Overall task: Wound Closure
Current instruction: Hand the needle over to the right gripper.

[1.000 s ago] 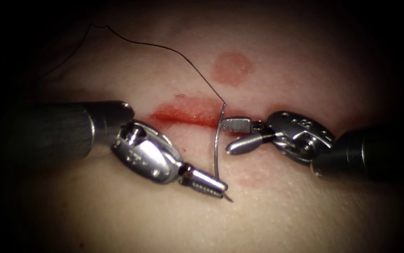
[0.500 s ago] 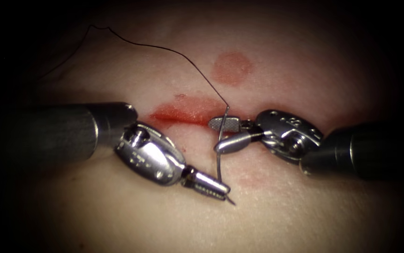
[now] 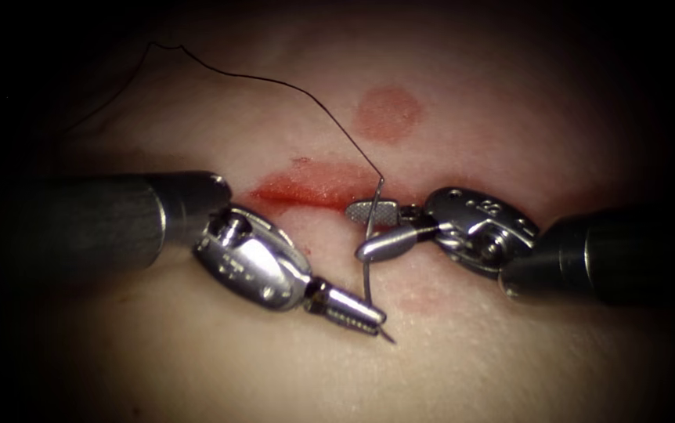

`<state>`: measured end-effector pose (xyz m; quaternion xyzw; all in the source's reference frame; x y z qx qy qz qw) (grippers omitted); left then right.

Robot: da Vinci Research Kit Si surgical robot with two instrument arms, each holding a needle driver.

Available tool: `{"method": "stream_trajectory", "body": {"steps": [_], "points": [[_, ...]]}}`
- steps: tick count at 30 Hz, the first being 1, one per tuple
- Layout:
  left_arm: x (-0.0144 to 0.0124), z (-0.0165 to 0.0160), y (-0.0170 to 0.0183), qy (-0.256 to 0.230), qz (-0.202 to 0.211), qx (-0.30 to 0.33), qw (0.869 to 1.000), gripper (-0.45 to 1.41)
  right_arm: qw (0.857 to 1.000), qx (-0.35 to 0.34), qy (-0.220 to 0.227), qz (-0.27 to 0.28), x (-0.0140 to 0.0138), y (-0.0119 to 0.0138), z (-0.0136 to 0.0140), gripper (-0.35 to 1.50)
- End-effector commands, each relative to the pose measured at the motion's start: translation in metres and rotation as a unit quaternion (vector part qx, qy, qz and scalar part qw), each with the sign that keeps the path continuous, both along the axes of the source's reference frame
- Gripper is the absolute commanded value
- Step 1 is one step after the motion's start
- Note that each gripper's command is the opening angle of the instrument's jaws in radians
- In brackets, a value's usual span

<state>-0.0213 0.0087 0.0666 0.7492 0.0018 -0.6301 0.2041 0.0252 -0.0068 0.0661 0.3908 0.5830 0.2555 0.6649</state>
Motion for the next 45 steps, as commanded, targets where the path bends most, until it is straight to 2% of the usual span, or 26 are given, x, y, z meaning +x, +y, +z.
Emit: {"method": "stream_trajectory", "body": {"steps": [1,17,20,24,28,43,44,45], "points": [[-0.0007,0.0007,-0.0002,0.000,0.001,0.000,1.000,-0.35,1.000,0.004,0.001,-0.002,0.0006,-0.0006,0.0006,0.86],[-0.0007,0.0006,-0.0003,0.000,0.001,0.000,1.000,-0.35,1.000,0.008,0.004,-0.007,0.0006,-0.0010,0.0005,0.66],[-0.0008,0.0006,-0.0003,0.000,0.000,0.000,1.000,-0.35,1.000,0.008,0.005,-0.008,0.0005,-0.0010,0.0005,0.41],[-0.0009,0.0005,-0.0004,0.000,0.000,0.000,1.000,-0.35,1.000,0.009,0.008,-0.009,0.0003,-0.0009,0.0005,-0.08],[-0.0013,0.0007,-0.0007,0.001,0.000,-0.002,1.000,-0.35,1.000,0.011,0.011,-0.006,0.0003,-0.0004,0.0004,-0.35],[-0.0014,0.0005,-0.0004,-0.002,0.003,0.002,1.000,-0.35,1.000,0.014,0.018,0.000,-0.0003,0.0001,-0.0001,-0.35],[-0.0013,0.0005,0.0000,0.001,0.005,0.017,1.000,-0.16,1.000,0.014,0.018,0.004,-0.0004,0.0002,-0.0002,-0.35],[-0.0012,0.0004,0.0004,0.009,0.003,0.035,0.999,0.11,1.000,0.014,0.017,0.005,-0.0004,0.0002,-0.0002,-0.35]]}}
